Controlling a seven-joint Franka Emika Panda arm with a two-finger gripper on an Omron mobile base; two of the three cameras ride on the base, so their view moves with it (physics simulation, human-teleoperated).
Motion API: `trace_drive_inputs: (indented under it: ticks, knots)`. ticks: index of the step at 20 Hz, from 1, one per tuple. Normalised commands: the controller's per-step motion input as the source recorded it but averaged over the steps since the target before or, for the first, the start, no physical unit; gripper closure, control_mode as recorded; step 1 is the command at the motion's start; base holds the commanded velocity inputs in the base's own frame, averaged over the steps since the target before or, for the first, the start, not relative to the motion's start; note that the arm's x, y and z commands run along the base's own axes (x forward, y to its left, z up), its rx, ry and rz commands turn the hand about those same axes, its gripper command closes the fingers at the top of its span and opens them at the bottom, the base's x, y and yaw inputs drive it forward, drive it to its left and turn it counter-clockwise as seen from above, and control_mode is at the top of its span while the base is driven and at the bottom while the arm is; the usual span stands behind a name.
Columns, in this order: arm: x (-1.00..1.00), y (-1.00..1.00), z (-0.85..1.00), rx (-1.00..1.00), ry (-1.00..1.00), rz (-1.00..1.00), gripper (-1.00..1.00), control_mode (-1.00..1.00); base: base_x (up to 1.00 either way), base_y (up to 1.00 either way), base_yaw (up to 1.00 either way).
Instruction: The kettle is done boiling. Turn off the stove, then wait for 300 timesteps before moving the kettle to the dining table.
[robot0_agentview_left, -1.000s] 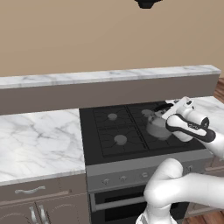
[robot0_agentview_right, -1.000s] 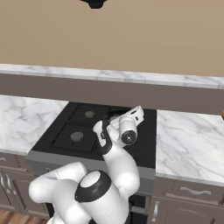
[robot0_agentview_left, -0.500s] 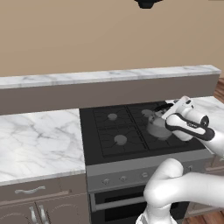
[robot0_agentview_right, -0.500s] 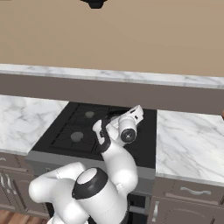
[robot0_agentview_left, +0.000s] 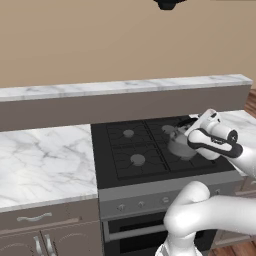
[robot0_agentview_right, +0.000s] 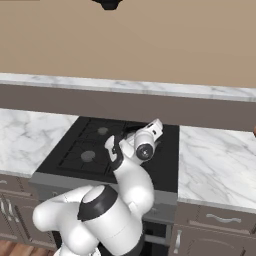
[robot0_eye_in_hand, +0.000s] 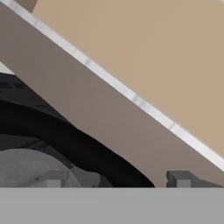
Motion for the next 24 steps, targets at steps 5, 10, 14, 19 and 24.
trace_drive_inputs:
  ticks: [5,10,14,19,24]
  knots:
    - [0.00,0.00,-0.37,-0.06,0.01,0.00,-1.00,-1.00,0.00,0.00,0.00]
    - [0.00,0.00,-0.27,-0.05,0.00,0.00,-1.00,-1.00,0.00,0.00,0.00]
    - [0.00,0.00,-0.31,-0.06,0.00,0.02,-1.00,-1.00,0.00,0.00,0.00]
    - [0.00,0.00,-0.37,-0.08,0.01,0.05,-1.00,-1.00,0.00,0.00,0.00]
    - [0.00,0.00,-0.37,-0.08,0.01,0.07,-1.00,-1.00,0.00,0.00,0.00]
